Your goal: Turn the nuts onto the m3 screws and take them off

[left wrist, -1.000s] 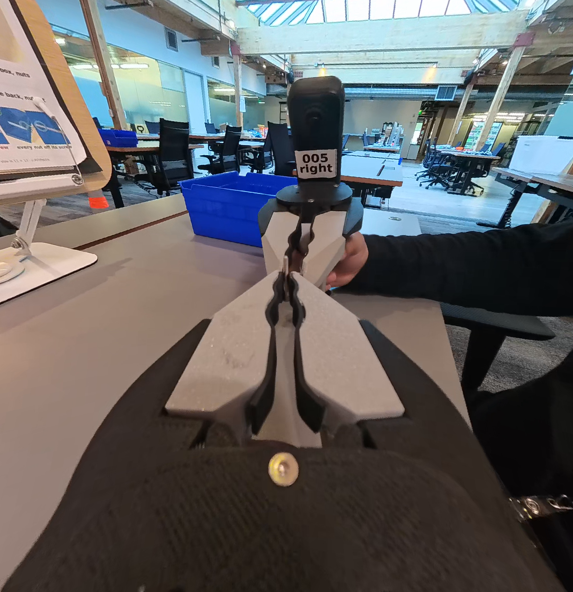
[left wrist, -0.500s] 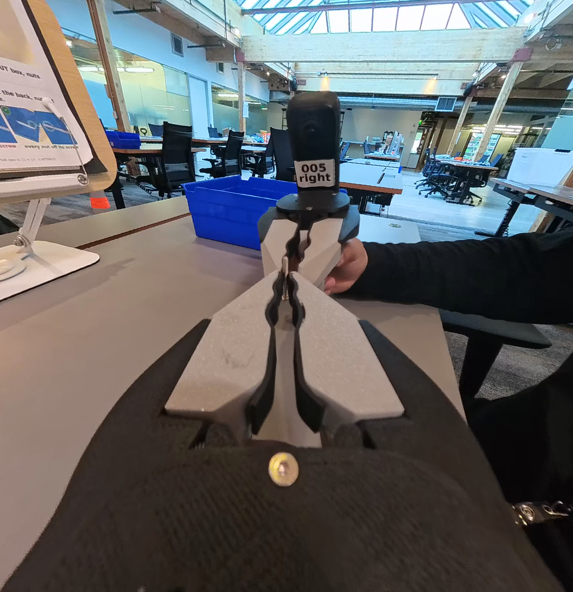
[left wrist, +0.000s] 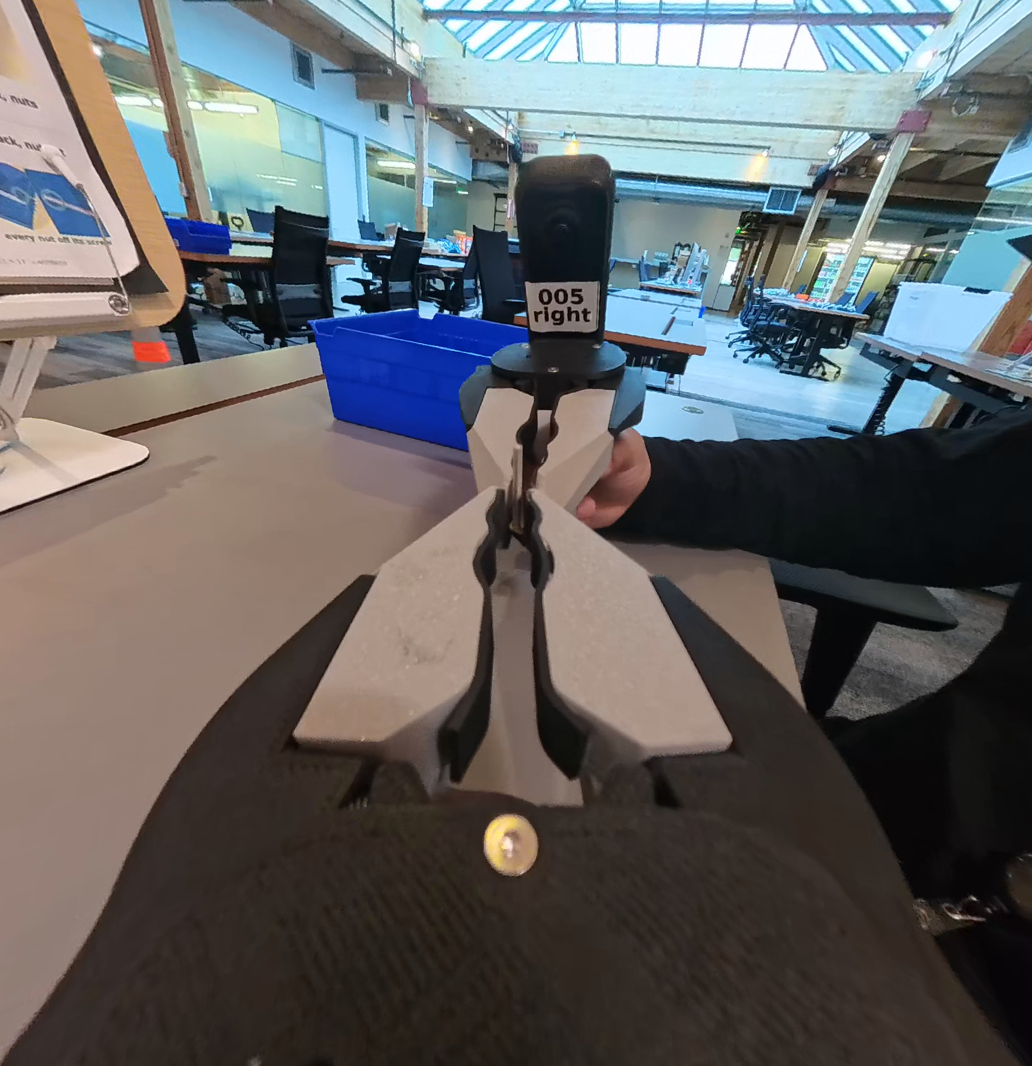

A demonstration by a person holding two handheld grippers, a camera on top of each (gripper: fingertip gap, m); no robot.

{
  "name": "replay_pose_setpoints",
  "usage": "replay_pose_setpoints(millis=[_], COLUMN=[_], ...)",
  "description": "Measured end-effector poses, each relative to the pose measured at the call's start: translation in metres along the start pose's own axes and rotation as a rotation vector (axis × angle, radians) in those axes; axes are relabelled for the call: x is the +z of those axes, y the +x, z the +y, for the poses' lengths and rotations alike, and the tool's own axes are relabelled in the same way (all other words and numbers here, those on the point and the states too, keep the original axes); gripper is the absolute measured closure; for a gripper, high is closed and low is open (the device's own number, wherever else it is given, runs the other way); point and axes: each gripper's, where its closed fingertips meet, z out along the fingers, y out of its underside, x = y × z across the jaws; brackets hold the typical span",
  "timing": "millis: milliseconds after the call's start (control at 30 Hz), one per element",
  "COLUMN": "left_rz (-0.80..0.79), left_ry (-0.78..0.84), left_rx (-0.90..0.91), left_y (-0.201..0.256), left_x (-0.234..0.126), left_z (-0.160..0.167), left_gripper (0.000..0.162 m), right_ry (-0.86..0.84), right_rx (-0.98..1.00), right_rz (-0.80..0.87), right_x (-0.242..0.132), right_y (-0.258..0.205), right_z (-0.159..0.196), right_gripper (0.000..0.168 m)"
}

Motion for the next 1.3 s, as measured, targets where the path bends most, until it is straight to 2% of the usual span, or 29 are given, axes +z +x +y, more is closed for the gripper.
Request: replay_pose_setpoints(millis=[267, 500, 667, 700, 800, 967, 1300], left_rz=[-0.027, -0.025, -0.003, 0.002, -0.003, 0.016, 0.007], left_ry=[-0.042, -0.108, -0.139, -0.145, -0.15, -0.123, -0.114], left_rx=[0.048, 0.01, 0.013, 0.008, 0.006, -0.045, -0.029], left_y=[-0.003, -0.006, -0.001, -0.001, -0.002, 0.0, 0.0], left_x=[0.0, 0.002, 0.005, 0.005, 0.006, 0.006, 0.006], left_z=[0.005, 0.018, 0.024, 0.025, 0.026, 0.023, 0.021], left_gripper=[0.161, 0.161, 0.161, 0.161, 0.161, 0.161, 0.158], right_ry=[-0.04, 0.097, 0.041, 0.028, 0.01, 0.032, 0.083], right_rx=[-0.022, 0.05, 0.054, 0.051, 0.034, 0.06, 0.102], right_rz=[-0.004, -0.012, 0.016, 0.019, 0.007, 0.009, -0.008], right_x=[-0.005, -0.018, -0.008, -0.006, -0.004, -0.003, -0.004], right_y=[0.002, 0.006, 0.008, 0.008, 0.004, 0.004, 0.003], right_z=[0.006, -0.018, -0.008, -0.006, -0.004, -0.007, -0.015], right_gripper=[0.163, 0.146, 0.145, 0.146, 0.168, 0.168, 0.168])
